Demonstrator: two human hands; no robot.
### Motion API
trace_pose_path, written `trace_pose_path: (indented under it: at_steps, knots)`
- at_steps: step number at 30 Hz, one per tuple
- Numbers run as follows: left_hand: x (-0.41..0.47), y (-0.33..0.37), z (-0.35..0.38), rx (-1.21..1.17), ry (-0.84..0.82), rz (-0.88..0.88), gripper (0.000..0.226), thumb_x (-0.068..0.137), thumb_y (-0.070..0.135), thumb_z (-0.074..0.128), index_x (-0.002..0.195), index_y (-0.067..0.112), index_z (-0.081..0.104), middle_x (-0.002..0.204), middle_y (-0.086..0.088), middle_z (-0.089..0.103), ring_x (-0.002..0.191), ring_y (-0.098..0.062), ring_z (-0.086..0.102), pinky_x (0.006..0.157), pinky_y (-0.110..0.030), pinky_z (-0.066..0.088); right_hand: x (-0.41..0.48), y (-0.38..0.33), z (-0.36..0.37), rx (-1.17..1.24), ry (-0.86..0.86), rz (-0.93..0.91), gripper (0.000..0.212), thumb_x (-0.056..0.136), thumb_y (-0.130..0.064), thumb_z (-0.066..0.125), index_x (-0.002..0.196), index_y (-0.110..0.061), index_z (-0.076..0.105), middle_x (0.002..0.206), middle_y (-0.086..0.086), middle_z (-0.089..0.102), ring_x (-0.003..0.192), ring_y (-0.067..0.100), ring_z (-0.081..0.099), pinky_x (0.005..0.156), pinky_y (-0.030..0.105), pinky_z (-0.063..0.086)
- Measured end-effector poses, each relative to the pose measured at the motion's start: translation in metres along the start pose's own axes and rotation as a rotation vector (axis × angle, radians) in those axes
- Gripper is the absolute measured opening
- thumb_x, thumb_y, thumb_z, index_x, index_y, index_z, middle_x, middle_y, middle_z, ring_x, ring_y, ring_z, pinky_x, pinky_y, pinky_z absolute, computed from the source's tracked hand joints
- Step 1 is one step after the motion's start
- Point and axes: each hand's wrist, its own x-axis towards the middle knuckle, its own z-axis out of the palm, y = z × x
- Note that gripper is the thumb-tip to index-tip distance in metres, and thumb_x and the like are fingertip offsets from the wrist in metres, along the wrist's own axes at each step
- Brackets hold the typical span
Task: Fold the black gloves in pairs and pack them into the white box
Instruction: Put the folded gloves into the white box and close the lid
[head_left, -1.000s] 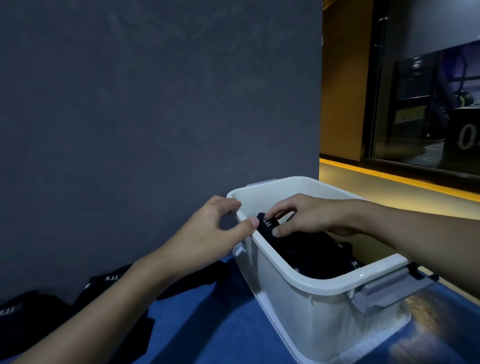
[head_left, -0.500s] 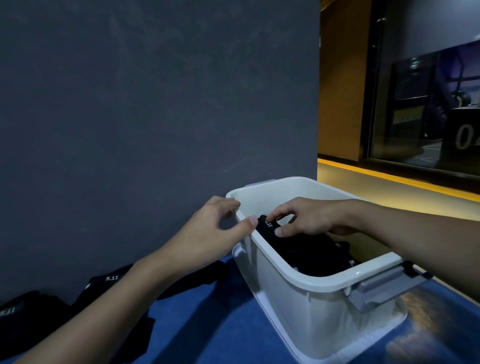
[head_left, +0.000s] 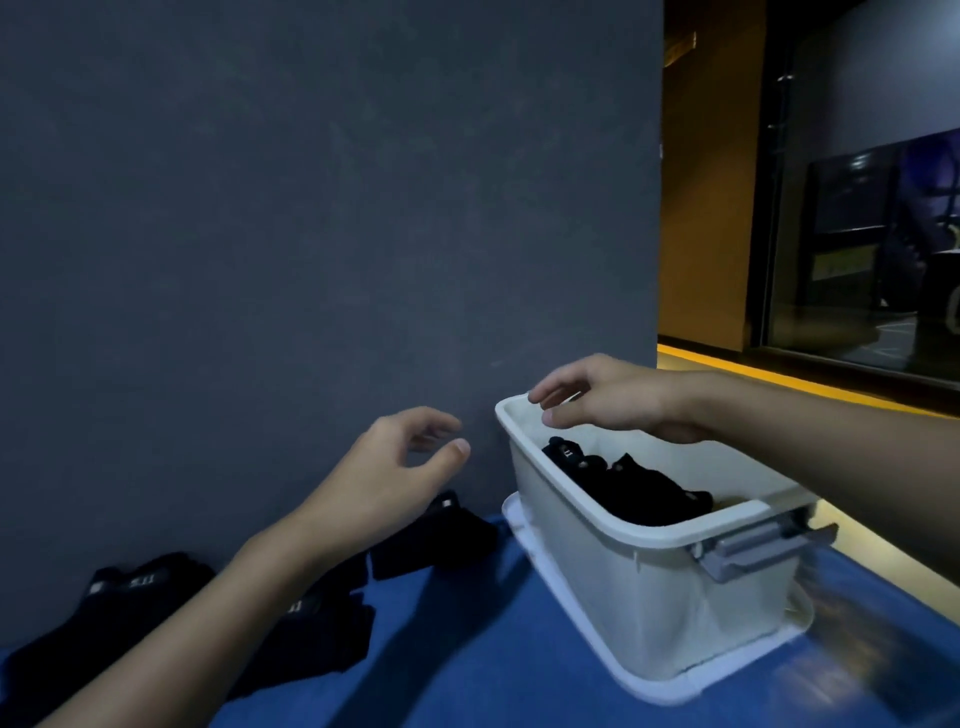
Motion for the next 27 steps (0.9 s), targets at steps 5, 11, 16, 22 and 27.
trace_pose_path:
  at_steps: [5, 11, 16, 22, 27]
  knots:
    - [-0.052, -0.025, -0.039, 0.115, 0.039, -0.053, 0.013, 0.093, 0.031, 0.065, 0.104, 0.029, 0.069, 0.098, 0.017, 0.070, 0.097, 0.010, 0.062, 0.092, -0.020, 0.049, -0.018, -0.052, 0.045, 0.079, 0.055, -0.152, 0.017, 0.089, -0.014, 0.067, 0.104, -0.019, 0.071, 0.109, 0.004, 0.070, 0.108, 0.018, 0.063, 0.086, 0.022, 0.045]
    - [-0.112, -0.067, -0.066, 0.228, 0.066, -0.171, 0.012, 0.094, 0.029, 0.063, 0.104, 0.032, 0.067, 0.097, 0.019, 0.069, 0.095, 0.007, 0.062, 0.079, -0.005, 0.043, -0.028, -0.081, 0.126, 0.137, -0.089, -0.239, 0.014, 0.089, -0.011, 0.067, 0.101, -0.017, 0.071, 0.099, 0.000, 0.072, 0.089, 0.005, 0.062, 0.078, 0.014, 0.047]
    - [-0.131, -0.103, -0.066, 0.405, 0.004, -0.210, 0.029, 0.095, 0.033, 0.059, 0.122, 0.024, 0.063, 0.114, 0.011, 0.057, 0.108, -0.006, 0.055, 0.093, -0.020, 0.043, -0.014, -0.059, 0.197, 0.153, -0.154, -0.173, 0.021, 0.091, -0.016, 0.065, 0.111, -0.015, 0.067, 0.107, 0.003, 0.069, 0.096, 0.009, 0.061, 0.089, 0.022, 0.048]
    - [-0.132, -0.123, -0.060, 0.450, -0.147, -0.262, 0.041, 0.094, 0.038, 0.057, 0.134, 0.028, 0.053, 0.128, 0.007, 0.051, 0.119, -0.015, 0.054, 0.102, -0.032, 0.044, 0.009, -0.029, 0.256, 0.191, -0.139, -0.004, 0.050, 0.088, -0.038, 0.066, 0.132, -0.024, 0.047, 0.112, 0.004, 0.058, 0.100, 0.011, 0.058, 0.087, 0.024, 0.048]
    - [-0.133, -0.133, -0.051, 0.420, -0.186, -0.293, 0.043, 0.095, 0.040, 0.055, 0.136, 0.029, 0.049, 0.126, 0.007, 0.049, 0.116, -0.015, 0.055, 0.100, -0.035, 0.046, 0.021, -0.023, 0.269, 0.165, -0.082, 0.038, 0.052, 0.090, -0.049, 0.058, 0.135, -0.027, 0.043, 0.116, 0.003, 0.060, 0.105, 0.015, 0.059, 0.091, 0.030, 0.048]
